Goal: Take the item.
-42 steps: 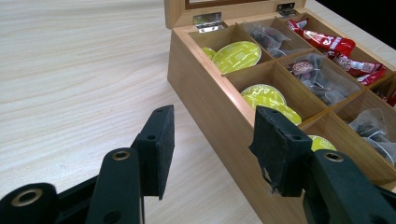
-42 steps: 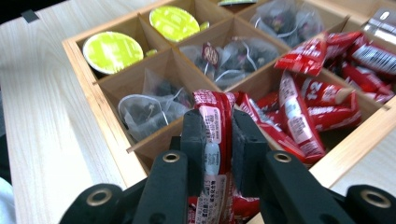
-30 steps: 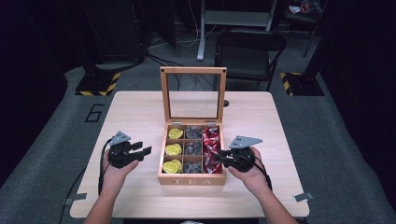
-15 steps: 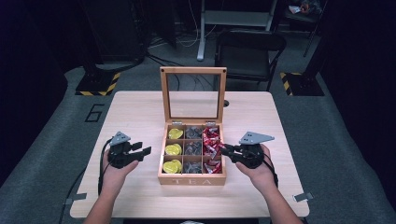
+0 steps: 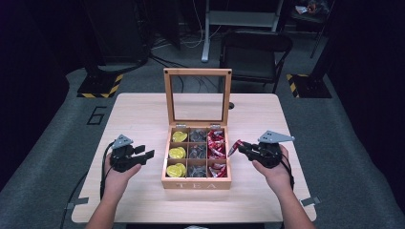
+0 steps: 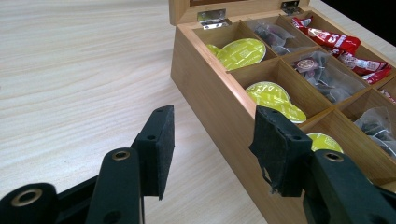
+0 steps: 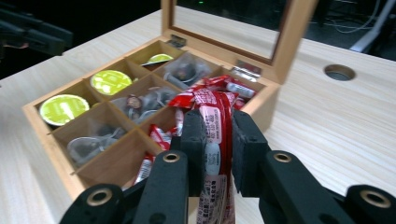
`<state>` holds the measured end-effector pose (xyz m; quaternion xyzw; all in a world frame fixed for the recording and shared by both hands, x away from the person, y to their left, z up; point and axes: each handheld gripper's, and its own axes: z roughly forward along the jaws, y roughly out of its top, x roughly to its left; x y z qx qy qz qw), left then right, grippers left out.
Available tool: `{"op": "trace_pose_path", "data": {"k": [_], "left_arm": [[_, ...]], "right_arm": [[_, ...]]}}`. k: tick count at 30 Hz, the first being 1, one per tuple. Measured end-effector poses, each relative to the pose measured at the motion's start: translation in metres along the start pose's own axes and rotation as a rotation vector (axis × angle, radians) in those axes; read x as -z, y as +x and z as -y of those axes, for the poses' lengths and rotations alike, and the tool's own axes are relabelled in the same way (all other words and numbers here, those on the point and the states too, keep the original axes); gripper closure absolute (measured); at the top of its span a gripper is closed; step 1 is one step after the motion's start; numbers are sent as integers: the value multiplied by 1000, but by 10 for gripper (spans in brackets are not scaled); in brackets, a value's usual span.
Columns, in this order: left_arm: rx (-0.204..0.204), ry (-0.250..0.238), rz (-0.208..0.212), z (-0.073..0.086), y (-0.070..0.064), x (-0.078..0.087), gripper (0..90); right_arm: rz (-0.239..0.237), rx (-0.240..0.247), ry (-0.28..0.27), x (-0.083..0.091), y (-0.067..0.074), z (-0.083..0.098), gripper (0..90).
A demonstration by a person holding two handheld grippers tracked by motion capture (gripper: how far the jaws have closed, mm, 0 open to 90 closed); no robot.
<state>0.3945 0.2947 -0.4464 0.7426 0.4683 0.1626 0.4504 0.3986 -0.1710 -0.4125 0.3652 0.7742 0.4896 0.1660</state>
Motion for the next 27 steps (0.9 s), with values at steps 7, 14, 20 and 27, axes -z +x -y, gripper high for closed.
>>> {"op": "trace_pose_path", "data": {"k": [7, 14, 20, 27], "left_arm": [[-4, 4, -1, 1, 0, -1, 490], [-5, -2, -5, 1, 1, -1, 490], [-1, 1, -3, 1, 1, 0, 490], [-3, 5, -2, 1, 2, 0, 490]], "right_arm": [[59, -15, 12, 3, -13, 6, 765], [102, -36, 21, 3, -25, 14, 765], [147, -34, 37, 1, -31, 22, 765], [166, -62, 44, -7, -39, 35, 765]]}}
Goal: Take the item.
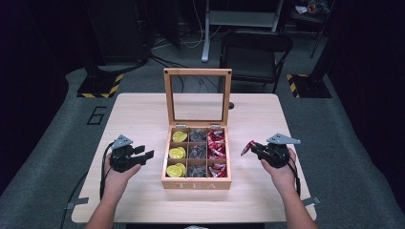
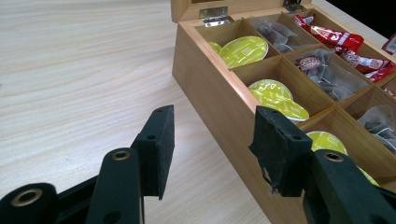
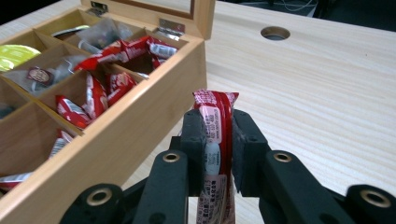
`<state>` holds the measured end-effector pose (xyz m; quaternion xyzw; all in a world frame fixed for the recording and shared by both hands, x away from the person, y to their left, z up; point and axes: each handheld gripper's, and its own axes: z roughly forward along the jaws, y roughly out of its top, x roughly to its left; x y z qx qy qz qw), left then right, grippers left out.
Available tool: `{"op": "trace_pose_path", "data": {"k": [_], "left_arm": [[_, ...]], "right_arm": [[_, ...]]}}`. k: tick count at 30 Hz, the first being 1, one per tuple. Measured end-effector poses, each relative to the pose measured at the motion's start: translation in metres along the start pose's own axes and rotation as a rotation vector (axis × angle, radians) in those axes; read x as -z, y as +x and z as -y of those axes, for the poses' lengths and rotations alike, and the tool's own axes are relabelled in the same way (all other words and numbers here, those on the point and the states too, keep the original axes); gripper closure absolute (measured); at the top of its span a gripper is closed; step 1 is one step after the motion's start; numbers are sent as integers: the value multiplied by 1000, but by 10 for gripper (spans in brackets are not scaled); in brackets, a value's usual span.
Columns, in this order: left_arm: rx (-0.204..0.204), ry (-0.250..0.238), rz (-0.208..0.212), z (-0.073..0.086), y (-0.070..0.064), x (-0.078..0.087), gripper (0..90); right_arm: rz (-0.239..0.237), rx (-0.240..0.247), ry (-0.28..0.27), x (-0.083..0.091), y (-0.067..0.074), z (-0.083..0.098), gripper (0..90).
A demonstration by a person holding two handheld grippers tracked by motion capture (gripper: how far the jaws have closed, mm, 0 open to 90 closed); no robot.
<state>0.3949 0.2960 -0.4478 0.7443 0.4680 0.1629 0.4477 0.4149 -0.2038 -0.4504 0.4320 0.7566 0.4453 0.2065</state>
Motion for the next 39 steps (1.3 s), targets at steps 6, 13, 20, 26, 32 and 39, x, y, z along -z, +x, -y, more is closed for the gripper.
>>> {"op": "trace_pose_path", "data": {"k": [6, 13, 20, 26, 32, 39], "left_arm": [[0, 0, 0, 0, 0, 0, 490], [1, -2, 0, 0, 0, 0, 490], [15, -1, 3, 1, 0, -1, 490], [14, -1, 3, 1, 0, -1, 490], [14, 1, 3, 1, 1, -1, 490], [16, 0, 3, 1, 0, -1, 490]], "right_arm": [[15, -13, 11, -3, -5, 4, 764], [41, -41, 33, -9, -13, 12, 763], [51, -73, 69, -16, -20, 19, 760], [61, -86, 84, -20, -25, 24, 759], [69, -123, 80, -20, -33, 28, 755], [87, -132, 97, -21, -35, 30, 749]]}}
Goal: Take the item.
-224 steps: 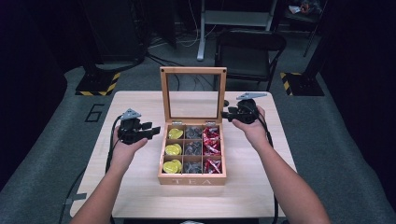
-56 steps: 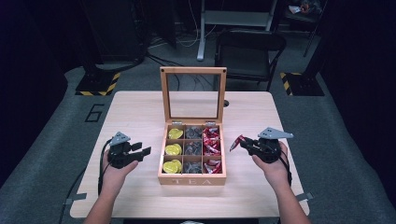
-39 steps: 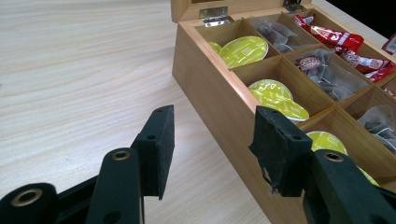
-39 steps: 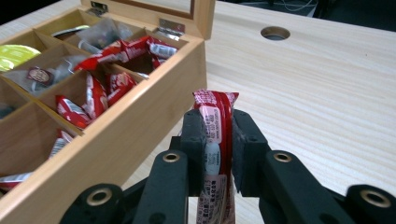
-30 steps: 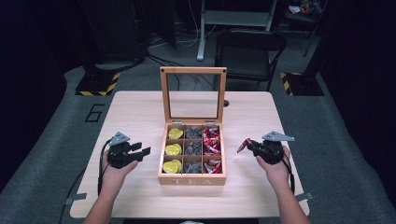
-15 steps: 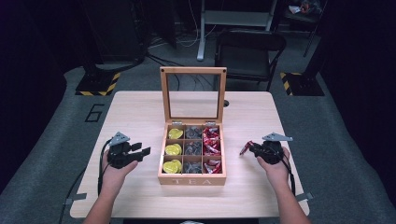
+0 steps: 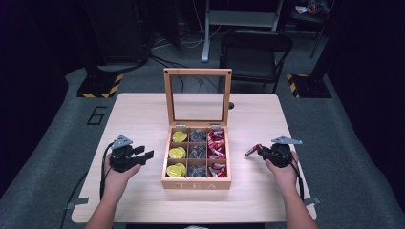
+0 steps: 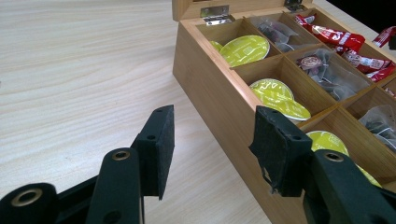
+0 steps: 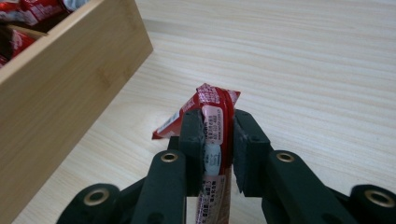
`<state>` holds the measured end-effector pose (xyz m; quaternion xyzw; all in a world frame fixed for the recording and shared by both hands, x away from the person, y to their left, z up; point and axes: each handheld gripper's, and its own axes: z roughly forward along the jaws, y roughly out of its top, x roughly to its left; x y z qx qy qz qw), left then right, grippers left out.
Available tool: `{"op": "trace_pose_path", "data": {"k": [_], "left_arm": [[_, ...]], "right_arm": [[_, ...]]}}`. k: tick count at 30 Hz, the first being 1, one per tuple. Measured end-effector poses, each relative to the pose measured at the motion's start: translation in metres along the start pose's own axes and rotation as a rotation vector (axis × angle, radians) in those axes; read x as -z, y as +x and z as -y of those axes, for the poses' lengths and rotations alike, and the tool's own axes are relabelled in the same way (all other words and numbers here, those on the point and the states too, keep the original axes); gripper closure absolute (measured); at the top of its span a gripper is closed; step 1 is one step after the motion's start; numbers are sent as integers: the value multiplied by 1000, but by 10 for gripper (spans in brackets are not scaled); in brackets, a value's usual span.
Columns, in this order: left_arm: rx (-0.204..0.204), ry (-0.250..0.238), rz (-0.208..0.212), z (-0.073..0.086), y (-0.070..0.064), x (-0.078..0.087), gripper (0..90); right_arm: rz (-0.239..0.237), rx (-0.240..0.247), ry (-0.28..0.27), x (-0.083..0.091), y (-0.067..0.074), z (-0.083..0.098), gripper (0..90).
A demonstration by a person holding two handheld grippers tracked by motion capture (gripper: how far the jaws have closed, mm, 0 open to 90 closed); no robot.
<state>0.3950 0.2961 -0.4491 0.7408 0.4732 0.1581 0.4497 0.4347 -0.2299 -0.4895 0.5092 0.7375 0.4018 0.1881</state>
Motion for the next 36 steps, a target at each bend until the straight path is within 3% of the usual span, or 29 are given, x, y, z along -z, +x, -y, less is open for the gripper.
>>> {"op": "trace_pose_path", "data": {"k": [8, 12, 25, 36], "left_arm": [[0, -6, -7, 1, 0, -1, 490], [1, 0, -1, 0, 1, 0, 490], [1, 1, -1, 0, 1, 0, 489], [3, -1, -3, 1, 1, 0, 485]], "right_arm": [[25, -21, 54, -6, -6, 4, 738], [34, 1, 61, -9, -8, 4, 746], [39, -16, 67, -10, -9, 6, 725], [59, -3, 74, -11, -7, 6, 574]]}}
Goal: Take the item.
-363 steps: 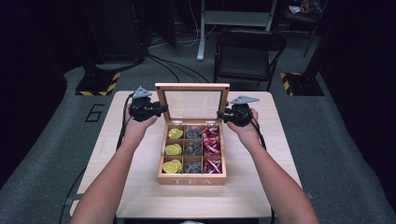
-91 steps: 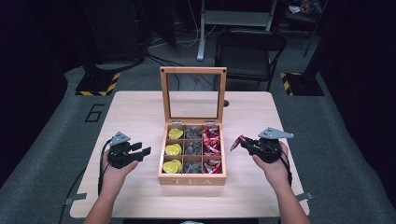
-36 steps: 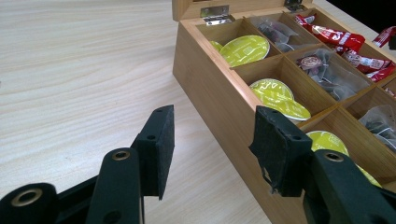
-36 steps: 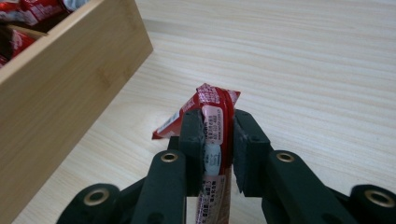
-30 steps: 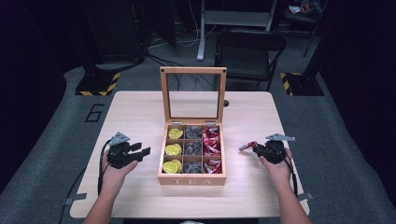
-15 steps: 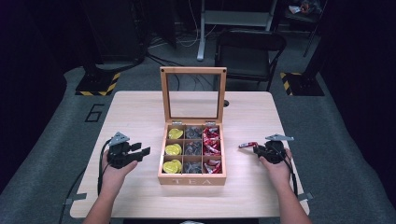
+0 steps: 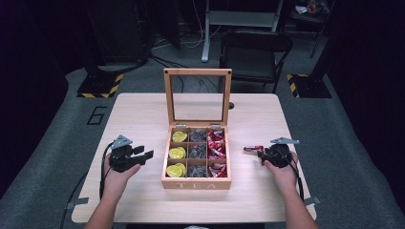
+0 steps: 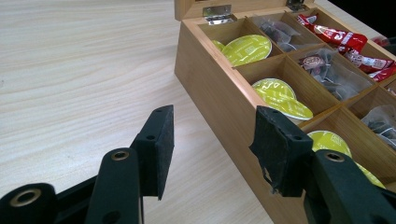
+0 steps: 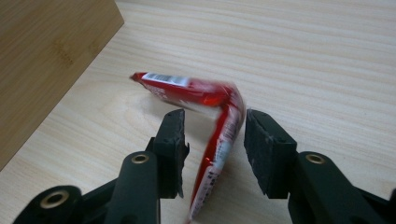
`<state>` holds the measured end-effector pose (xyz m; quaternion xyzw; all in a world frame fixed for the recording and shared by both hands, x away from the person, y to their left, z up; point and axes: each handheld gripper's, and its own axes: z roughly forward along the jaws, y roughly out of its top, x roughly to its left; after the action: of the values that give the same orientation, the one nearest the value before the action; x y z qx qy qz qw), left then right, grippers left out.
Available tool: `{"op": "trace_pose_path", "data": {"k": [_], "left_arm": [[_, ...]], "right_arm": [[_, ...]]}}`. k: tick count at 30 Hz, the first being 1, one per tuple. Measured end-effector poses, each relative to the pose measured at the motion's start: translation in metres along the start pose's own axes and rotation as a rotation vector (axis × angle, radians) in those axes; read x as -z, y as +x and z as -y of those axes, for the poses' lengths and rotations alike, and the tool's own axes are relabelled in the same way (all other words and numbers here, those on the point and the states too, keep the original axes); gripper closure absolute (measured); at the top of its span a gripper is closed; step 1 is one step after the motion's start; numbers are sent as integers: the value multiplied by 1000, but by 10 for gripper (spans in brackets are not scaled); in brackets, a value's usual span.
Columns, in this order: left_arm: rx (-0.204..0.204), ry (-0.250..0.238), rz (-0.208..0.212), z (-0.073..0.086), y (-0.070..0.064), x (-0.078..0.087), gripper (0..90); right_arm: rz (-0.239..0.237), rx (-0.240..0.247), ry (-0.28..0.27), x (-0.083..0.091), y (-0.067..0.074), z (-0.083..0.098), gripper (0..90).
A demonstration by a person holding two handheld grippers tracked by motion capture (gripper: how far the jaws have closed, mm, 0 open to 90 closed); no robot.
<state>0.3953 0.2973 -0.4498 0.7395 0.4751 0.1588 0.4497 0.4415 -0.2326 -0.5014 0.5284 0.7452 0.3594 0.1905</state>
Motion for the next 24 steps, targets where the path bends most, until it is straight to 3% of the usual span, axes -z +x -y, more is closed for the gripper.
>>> {"op": "trace_pose_path", "data": {"k": [9, 12, 16, 18, 24], "left_arm": [[3, -4, -2, 0, 1, 0, 482], [3, -3, -1, 0, 1, 1, 481], [6, -2, -2, 0, 1, 0, 481], [7, -2, -1, 0, 1, 0, 481], [10, -2, 0, 0, 2, 1, 481]], "right_arm": [[23, 44, -8, 7, 7, -4, 529], [17, 35, -15, 10, 10, -6, 524], [4, 49, -23, 14, 12, -8, 524], [-33, 42, -31, 16, 16, -12, 524], [-75, 56, -42, 18, 20, -18, 516]]}}
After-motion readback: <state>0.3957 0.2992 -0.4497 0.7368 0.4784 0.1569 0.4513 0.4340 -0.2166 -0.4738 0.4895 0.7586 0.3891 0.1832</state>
